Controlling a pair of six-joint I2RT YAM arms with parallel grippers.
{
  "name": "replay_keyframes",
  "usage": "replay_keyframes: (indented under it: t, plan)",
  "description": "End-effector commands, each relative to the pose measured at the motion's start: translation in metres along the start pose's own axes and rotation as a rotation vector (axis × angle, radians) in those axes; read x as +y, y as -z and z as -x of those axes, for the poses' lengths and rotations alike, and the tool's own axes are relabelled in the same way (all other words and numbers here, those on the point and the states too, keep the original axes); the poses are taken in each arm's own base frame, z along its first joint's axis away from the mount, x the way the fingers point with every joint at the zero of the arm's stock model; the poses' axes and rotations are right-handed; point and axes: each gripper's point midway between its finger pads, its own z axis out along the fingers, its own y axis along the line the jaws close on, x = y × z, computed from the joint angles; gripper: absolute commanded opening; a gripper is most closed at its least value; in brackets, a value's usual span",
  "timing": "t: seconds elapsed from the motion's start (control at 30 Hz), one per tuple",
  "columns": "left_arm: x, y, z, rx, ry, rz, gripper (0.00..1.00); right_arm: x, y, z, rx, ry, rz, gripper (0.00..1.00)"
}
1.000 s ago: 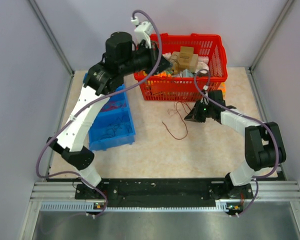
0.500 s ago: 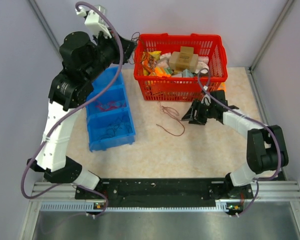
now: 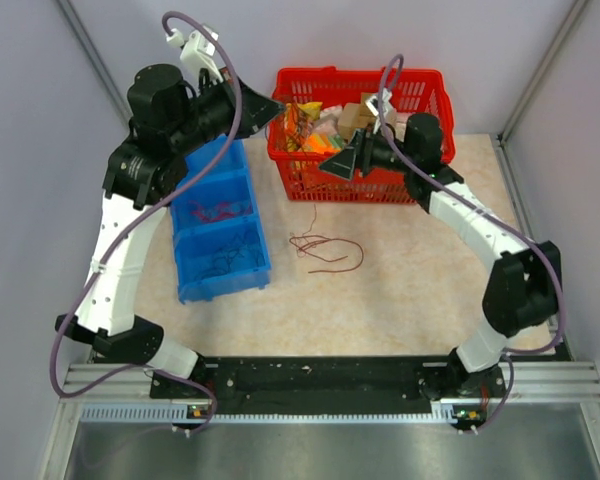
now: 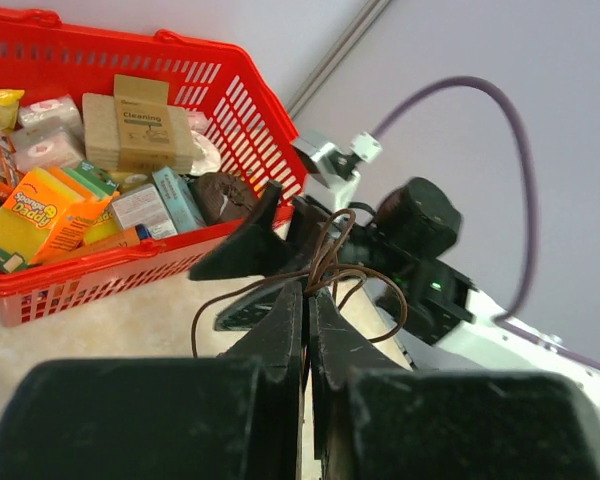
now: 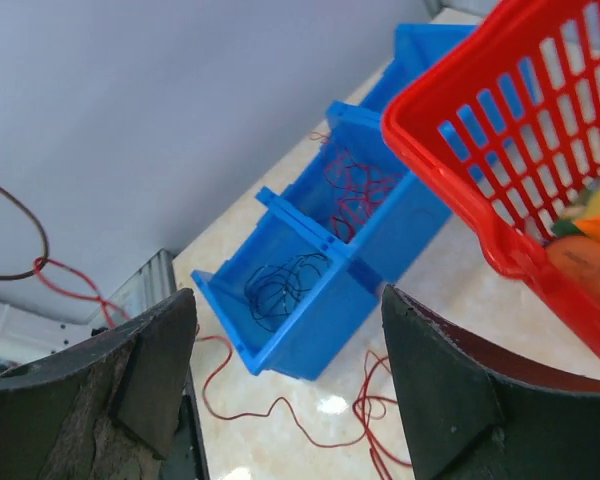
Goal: Untangle the cables
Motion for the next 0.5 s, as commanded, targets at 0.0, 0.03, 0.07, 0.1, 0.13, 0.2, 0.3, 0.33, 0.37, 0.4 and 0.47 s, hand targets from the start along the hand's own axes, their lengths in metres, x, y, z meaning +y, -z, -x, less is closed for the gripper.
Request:
replay_keyframes:
  t: [0.0, 0.03, 0.07, 0.1, 0.13, 0.2, 0.3, 0.33, 0.37, 0.4, 0.47]
  plan:
    - [-0.03, 0.028, 0.016, -0.051, -0.017, -0.078, 0.0, 0.034, -0.02, 0.011, 0.001, 0.039, 0.273, 0.73]
    - [-0.032, 0.031, 0.017, -0.056, -0.024, -0.081, 0.0, 0.043, -0.02, 0.008, 0.013, 0.042, 0.315, 0.72]
    - [-0.033, 0.032, 0.019, -0.061, -0.029, -0.083, 0.0, 0.05, -0.019, 0.003, 0.026, 0.032, 0.348, 0.71]
    - [-0.033, 0.033, 0.022, -0.067, -0.036, -0.085, 0.0, 0.056, -0.017, -0.003, 0.034, 0.019, 0.378, 0.7]
    - [-0.034, 0.033, 0.023, -0.068, -0.038, -0.089, 0.0, 0.061, -0.012, -0.006, 0.034, 0.002, 0.399, 0.7]
    - [-0.036, 0.033, 0.025, -0.072, -0.038, -0.1, 0.0, 0.073, -0.003, -0.009, 0.023, -0.013, 0.439, 0.68]
    - [-0.038, 0.034, 0.024, -0.063, -0.036, -0.116, 0.0, 0.082, 0.001, -0.017, 0.045, -0.027, 0.471, 0.68]
    - [-0.038, 0.034, 0.025, -0.061, -0.036, -0.117, 0.0, 0.085, -0.001, -0.02, 0.056, -0.027, 0.48, 0.68]
    - [-0.038, 0.033, 0.024, -0.058, -0.036, -0.122, 0.0, 0.086, -0.005, -0.024, 0.067, -0.032, 0.48, 0.68]
    - [-0.039, 0.033, 0.025, -0.058, -0.036, -0.126, 0.0, 0.087, -0.009, -0.028, 0.074, -0.031, 0.485, 0.68]
    - [-0.04, 0.034, 0.029, -0.064, -0.042, -0.132, 0.0, 0.089, -0.016, -0.034, 0.087, -0.049, 0.486, 0.66]
